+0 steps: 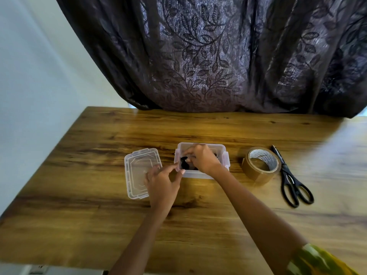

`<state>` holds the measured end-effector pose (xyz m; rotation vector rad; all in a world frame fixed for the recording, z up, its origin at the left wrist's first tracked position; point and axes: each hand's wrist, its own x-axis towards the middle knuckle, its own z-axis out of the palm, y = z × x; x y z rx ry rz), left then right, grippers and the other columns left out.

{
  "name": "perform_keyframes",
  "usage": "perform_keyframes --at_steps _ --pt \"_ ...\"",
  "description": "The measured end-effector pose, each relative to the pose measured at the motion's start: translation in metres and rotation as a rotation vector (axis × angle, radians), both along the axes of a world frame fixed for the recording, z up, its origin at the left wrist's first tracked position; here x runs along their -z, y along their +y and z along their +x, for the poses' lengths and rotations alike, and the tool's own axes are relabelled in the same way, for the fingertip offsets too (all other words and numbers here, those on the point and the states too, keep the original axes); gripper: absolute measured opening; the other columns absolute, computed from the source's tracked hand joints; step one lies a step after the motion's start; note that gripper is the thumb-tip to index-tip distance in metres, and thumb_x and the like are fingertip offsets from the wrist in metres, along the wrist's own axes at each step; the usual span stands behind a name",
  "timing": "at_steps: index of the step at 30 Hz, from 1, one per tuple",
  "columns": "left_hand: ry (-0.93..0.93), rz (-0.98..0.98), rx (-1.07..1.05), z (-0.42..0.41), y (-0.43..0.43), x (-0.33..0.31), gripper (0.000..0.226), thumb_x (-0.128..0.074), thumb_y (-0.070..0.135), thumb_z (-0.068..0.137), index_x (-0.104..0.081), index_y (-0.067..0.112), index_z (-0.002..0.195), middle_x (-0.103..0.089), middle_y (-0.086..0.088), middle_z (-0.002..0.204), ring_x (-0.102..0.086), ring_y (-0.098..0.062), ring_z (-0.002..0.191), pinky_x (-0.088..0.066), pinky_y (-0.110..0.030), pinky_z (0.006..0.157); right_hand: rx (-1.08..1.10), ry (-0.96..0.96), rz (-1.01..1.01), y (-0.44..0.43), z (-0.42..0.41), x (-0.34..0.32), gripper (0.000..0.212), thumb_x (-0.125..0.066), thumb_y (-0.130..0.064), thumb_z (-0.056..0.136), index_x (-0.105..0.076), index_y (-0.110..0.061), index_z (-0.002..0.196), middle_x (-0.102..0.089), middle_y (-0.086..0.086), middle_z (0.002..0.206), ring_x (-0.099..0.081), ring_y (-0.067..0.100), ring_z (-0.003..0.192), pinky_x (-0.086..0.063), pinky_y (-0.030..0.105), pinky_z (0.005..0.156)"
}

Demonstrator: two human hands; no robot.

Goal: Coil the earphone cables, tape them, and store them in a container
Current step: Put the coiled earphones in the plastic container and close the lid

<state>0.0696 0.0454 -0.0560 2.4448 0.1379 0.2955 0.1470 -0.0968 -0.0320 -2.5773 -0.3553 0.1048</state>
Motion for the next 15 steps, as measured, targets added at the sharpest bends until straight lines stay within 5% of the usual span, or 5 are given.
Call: perform_keyframes --at_steps 3,8,12,15 --pt "-0.089 -0.044 0.043 0.001 0.005 0.0 0.031 -0.057 0.042 0.087 -0.065 0.028 0.114 -0.071 -0.002 0.091 -0.057 -0.023 0.107 -0.035 -0.043 0.098 0.041 -0.102 0.028 0.004 -0.008 -0.009 0.024 -0.047 -0.001 0.09 -0.067 -0.008 0.101 -0.066 0.009 0.105 -0.064 0.026 0.088 -0.054 0.038 0.071" --pt "-0.132 -0.074 -0.167 -0.009 0.033 -0.004 0.033 -0.053 0.028 0.088 -0.06 0.015 0.117 -0.066 -0.006 0.11 -0.057 -0.028 0.105 -0.045 -0.049 0.089 -0.023 -0.388 0.198 0.032 -0.038 -0.028 0.019 -0.054 -0.005 0.089 -0.068 -0.003 0.102 -0.068 0.012 0.1 -0.064 0.026 0.089 -0.05 0.03 0.073" --pt "-0.011 -0.1 -0.361 -0.018 0.056 -0.002 0.038 -0.058 0.009 0.084 -0.052 0.002 0.122 -0.058 -0.018 0.118 -0.049 -0.036 0.11 -0.042 -0.047 0.089 -0.186 -0.282 0.165 0.068 -0.059 -0.013 0.02 -0.049 -0.007 0.091 -0.064 -0.004 0.104 -0.065 0.013 0.1 -0.063 0.027 0.084 -0.055 0.041 0.07" --pt "0.047 -0.152 -0.392 -0.021 0.064 0.003 0.035 -0.057 0.006 0.084 -0.054 0.001 0.118 -0.057 -0.017 0.116 -0.051 -0.033 0.107 -0.049 -0.046 0.082 -0.148 -0.12 0.049 0.088 -0.063 0.005 0.025 -0.046 -0.008 0.092 -0.053 -0.005 0.116 -0.057 0.013 0.115 -0.059 0.025 0.097 -0.053 0.039 0.082"
